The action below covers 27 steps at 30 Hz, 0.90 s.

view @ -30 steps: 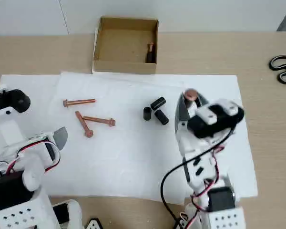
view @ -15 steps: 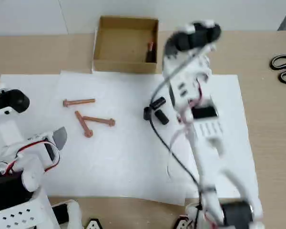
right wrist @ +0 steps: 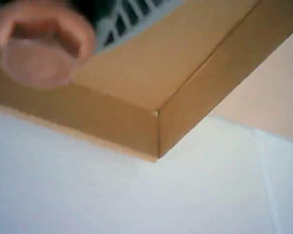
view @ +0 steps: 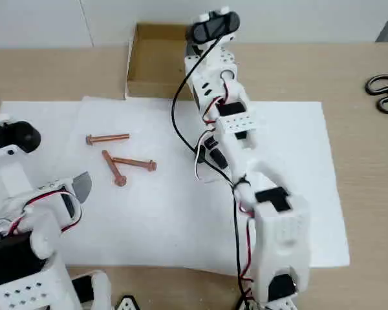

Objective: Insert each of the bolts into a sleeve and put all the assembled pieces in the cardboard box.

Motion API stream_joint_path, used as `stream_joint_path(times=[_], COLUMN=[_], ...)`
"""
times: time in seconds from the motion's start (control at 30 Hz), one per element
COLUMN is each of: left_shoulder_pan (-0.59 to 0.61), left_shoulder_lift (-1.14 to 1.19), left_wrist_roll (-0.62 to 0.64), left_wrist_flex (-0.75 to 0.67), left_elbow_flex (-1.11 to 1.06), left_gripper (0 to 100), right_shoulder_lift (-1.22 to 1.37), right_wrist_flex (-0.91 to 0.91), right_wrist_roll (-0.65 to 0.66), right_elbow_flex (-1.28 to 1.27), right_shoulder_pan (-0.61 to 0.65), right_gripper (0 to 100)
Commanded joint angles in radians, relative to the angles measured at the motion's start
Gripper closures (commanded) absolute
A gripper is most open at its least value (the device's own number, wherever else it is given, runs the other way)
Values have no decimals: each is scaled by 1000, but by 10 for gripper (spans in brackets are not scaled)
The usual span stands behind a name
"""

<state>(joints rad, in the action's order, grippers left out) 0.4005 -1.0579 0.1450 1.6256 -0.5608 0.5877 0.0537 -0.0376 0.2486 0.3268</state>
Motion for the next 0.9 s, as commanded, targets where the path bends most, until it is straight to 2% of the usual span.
stream_joint_path(times=[0.0, 0.27, 0.53, 0.77, 0.87], left_shoulder_pan=[5, 5, 3, 3, 3], left_shoulder_lift=[-9, -9, -9, -9, -9], left_wrist_roll=[-5, -3, -3, -3, -3], left_wrist_flex=[5, -14, -15, -15, -15], left_elbow_flex=[39, -4, -7, -8, -8], left_gripper=[721, 721, 721, 721, 721], right_shoulder_lift=[116, 366, 437, 433, 429], right_wrist_flex=[45, 44, 42, -35, -36], right_wrist_roll=[9, 11, 12, 9, 9], right_elbow_flex=[232, 466, 497, 497, 497], right_shoulder_pan=[7, 8, 8, 15, 15], right_gripper=[995, 995, 991, 821, 800])
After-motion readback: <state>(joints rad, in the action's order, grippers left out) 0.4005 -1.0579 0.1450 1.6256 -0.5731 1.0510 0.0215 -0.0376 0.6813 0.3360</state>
